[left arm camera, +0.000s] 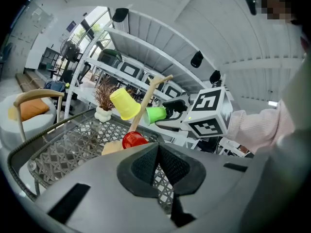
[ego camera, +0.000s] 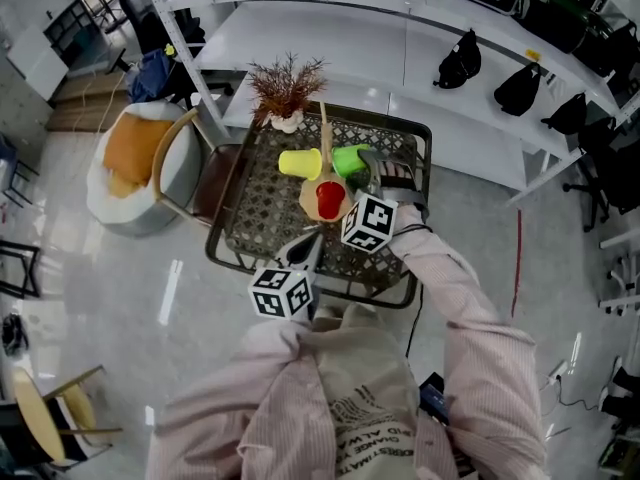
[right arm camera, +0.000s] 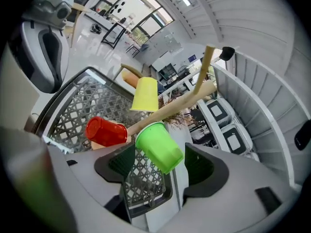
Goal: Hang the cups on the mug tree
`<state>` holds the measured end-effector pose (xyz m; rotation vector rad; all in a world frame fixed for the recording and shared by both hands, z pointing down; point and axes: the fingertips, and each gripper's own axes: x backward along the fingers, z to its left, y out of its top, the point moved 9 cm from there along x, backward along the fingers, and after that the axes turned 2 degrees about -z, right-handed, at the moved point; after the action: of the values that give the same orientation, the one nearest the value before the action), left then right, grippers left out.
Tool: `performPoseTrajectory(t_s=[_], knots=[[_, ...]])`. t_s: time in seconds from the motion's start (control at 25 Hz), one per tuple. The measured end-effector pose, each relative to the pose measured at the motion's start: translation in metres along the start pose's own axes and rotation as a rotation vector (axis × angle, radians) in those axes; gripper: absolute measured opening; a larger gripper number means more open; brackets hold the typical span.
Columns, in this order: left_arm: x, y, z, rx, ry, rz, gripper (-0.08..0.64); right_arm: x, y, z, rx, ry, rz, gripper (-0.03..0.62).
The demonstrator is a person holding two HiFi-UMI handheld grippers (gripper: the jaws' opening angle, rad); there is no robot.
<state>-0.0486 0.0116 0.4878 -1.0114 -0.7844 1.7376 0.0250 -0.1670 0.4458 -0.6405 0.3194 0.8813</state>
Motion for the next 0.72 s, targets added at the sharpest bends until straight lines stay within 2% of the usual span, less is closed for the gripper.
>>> performPoseTrajectory(t_s=[0.2, 0.44, 0.52, 0.64, 0.72], knots=[[-0.001, 0.003, -0.002, -0.002, -0.001, -0.008, -0.002, 0.017, -0.011, 0.001, -0.141, -0.02, -0.021, 0.302], [-0.008, 0.007, -0.013, -0.033, -0.018, -0.009, -0.002, 0.034, -0.025, 0.005, -0.385, 0.034, -0.05, 0.299], [-0.01, 0.009, -0.016, -0.043, -0.019, -0.008, -0.002, 0.04, -0.029, 0.006, -0.447, 0.039, -0.058, 0.266], [-0.01, 0.012, -0.018, -0.052, -0.011, -0.018, -0.002, 0.047, -0.033, 0.004, -0.549, 0.019, -0.069, 0.147], [-0.01, 0.015, -0.021, -0.053, -0.005, -0.028, -0.002, 0.051, -0.037, 0.003, -0.63, 0.028, -0.079, 0.136]])
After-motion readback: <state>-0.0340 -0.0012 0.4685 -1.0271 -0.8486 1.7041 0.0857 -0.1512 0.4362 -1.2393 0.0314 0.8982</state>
